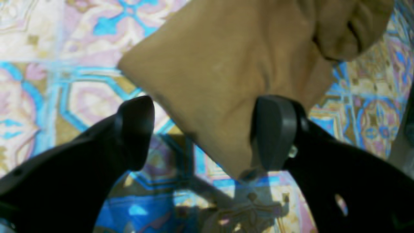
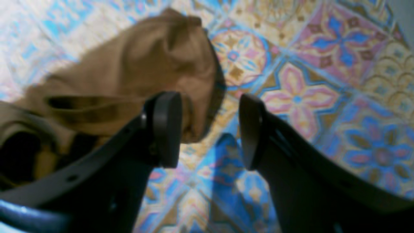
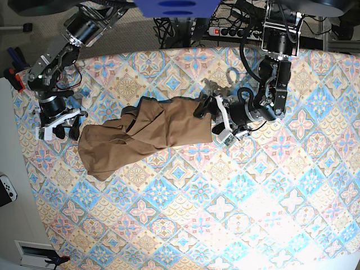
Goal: Layout the t-shirt on the table in an organized manner, then fold the t-shirt properly
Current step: 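Carry the strip end with the left gripper toward the right gripper, then move the right gripper to the other strip end and grasp it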
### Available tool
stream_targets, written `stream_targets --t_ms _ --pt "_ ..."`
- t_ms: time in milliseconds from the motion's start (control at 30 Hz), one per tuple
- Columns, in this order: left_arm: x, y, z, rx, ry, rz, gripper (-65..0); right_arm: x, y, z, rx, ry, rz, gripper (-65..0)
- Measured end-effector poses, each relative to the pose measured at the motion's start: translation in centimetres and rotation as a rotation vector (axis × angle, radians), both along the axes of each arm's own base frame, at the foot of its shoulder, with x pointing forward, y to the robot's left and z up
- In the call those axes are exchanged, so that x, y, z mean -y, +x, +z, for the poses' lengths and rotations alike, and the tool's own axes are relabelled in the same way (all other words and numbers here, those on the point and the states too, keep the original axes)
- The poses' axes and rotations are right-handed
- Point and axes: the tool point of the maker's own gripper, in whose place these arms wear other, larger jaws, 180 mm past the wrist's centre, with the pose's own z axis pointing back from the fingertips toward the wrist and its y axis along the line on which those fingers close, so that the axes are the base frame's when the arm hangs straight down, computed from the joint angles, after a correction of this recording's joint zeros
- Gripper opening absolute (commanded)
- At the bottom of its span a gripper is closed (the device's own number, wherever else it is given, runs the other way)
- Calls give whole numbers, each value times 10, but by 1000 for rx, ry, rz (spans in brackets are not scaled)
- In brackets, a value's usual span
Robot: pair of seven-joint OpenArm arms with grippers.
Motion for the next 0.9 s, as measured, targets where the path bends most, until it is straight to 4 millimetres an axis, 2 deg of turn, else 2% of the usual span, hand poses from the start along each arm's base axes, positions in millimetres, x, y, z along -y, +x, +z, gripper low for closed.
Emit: stream_targets --t_ms 67,200,367,433,500,600,700,767,833,900 --pt "1 -1 -3 -1 19 -3 -179 -8 0 -1 14 46 7 -370" --pt "1 -1 -5 1 35 -6 -180 -8 4 -2 31 73 6 -369" --pt "3 -6 -8 -8 28 -5 -180 -10 -11 -50 -114 143 15 -367" --pt "1 -6 -8 -7 31 -4 -180 7 -16 -62 -173 142 16 -367" --pt "0 -6 -8 -8 34 -3 -180 28 -6 -57 -162 181 -15 -366" --pt "0 -6 -8 -8 33 -2 -180 40 29 -21 8 308 -16 -366" --pt "-1 -5 -8 -7 33 -1 -180 49 42 -13 72 420 -36 -366" --pt "-2 -4 -8 -5 38 -1 -180 52 33 -33 27 475 -62 -366" --pt "-2 -4 -8 -6 37 -1 -180 54 15 -62 -64 500 -87 -366" --pt "-2 -4 -8 -5 37 -1 -180 60 9 -66 -83 507 -93 -366"
